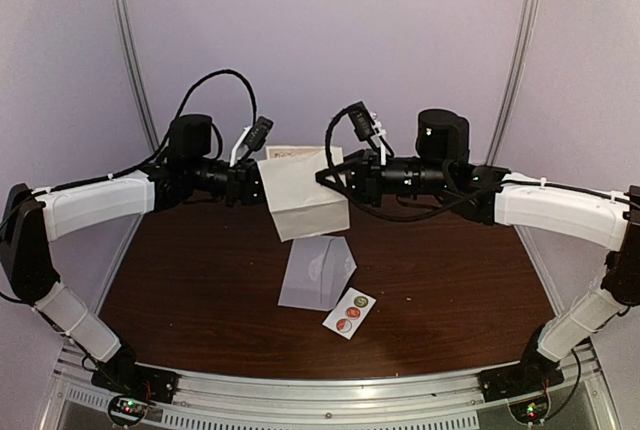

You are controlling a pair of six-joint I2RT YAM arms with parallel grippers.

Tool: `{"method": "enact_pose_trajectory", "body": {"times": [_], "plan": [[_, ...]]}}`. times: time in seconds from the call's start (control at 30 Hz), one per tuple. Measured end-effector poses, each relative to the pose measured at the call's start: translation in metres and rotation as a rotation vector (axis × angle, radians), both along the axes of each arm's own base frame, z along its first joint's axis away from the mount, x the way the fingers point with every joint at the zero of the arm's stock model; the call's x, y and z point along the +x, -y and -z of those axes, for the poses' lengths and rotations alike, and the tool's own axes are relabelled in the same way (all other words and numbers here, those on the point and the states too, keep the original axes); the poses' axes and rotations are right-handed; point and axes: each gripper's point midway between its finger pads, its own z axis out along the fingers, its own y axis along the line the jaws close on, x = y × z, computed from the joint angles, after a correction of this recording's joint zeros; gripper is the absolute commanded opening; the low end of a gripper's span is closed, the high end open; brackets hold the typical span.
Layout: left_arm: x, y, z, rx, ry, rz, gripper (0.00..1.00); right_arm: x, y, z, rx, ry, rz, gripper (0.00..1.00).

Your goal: Place the letter into the envelope and seal it

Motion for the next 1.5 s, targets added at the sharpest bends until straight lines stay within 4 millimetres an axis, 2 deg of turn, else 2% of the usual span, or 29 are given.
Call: {"method": "enact_pose_trajectory", "body": {"times": [0.17, 0.27, 0.43, 0.47, 0.57, 0.63, 0.73, 0.9, 1.0, 1.1, 1.3, 1.5], "plan": [[-0.002, 0.001, 0.000, 0.000, 0.000, 0.005, 0.00, 0.000, 0.000, -0.004, 0.028, -0.013, 0.003, 0.09], [-0.003, 0.002, 0.000, 0.000, 0.000, 0.007, 0.00, 0.000, 0.000, -0.004, 0.037, -0.020, 0.004, 0.00], [-0.003, 0.002, 0.000, 0.001, 0.000, 0.007, 0.00, 0.001, 0.000, -0.005, 0.045, -0.029, 0.009, 0.00], [-0.002, 0.002, 0.000, 0.001, 0.001, 0.006, 0.06, 0.002, 0.000, -0.005, 0.045, -0.030, 0.011, 0.00], [0.000, 0.002, 0.002, 0.008, 0.017, -0.013, 0.32, 0.006, 0.001, -0.004, 0.044, -0.034, 0.040, 0.00], [0.004, 0.002, 0.004, 0.024, 0.031, -0.046, 0.45, 0.013, 0.004, -0.003, 0.042, -0.038, 0.081, 0.00], [0.010, -0.003, -0.001, 0.035, 0.066, -0.112, 0.57, 0.024, 0.016, 0.001, 0.036, -0.053, 0.149, 0.00], [0.016, -0.027, -0.036, -0.007, 0.174, -0.239, 0.71, 0.044, 0.044, 0.002, 0.040, -0.078, 0.267, 0.00], [0.021, -0.040, -0.050, -0.037, 0.230, -0.307, 0.77, 0.052, 0.062, -0.002, 0.057, -0.087, 0.326, 0.00], [0.024, -0.043, -0.050, -0.045, 0.240, -0.328, 0.80, 0.053, 0.071, -0.010, 0.076, -0.084, 0.343, 0.00], [0.026, -0.033, -0.034, -0.021, 0.204, -0.306, 0.86, 0.037, 0.064, -0.017, 0.108, -0.121, 0.249, 0.00], [0.007, -0.013, -0.029, -0.005, 0.254, -0.298, 0.86, 0.019, 0.049, -0.029, 0.139, -0.164, 0.155, 0.00]]}}
